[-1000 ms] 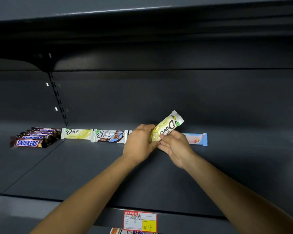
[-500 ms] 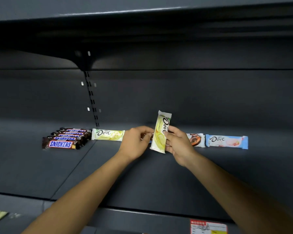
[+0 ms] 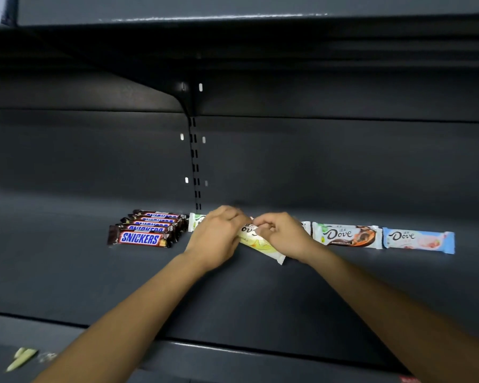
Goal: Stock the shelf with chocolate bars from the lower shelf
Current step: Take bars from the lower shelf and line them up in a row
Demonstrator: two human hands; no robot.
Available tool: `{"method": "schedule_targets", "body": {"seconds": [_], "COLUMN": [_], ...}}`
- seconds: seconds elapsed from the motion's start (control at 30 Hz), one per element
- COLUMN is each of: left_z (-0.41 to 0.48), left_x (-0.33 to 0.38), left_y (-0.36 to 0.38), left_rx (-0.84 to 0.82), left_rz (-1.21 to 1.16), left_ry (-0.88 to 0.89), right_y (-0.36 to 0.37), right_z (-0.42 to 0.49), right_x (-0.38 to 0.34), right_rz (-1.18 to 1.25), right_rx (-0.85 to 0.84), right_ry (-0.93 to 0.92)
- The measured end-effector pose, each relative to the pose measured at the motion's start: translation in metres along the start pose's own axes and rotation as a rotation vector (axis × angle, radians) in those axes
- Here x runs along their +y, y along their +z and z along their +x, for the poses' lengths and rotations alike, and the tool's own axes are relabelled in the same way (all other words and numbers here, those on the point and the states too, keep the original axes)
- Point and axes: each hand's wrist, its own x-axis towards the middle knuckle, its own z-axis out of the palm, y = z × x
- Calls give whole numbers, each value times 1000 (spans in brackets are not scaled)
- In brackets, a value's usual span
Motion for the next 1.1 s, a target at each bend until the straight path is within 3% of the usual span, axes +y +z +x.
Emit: {"method": "schedule_targets", "body": {"seconds": [0.13,0.43,0.73,0.9,1.1], "left_z": [-8,-14,-15,-8,-8], "left_x": [-18,-43,-76,-79,-81], "left_y": [3,22,34,34,32], "left_rx": [-59,28,-99,-129,-143], "left_rz": [77,395,400,400,367], "left_ry": [13,134,-39,-80,-156], "right_y": [12,35,41,53,64], "right_z": [8,28,39,44,52], "right_x": [-5,-5,9,10,8], "right_rz": [-121,-155,-695,-849,-928], "right_rx": [-8,37,93,234,288], "right_ry": [-50,-35,-193,-310,-308]}}
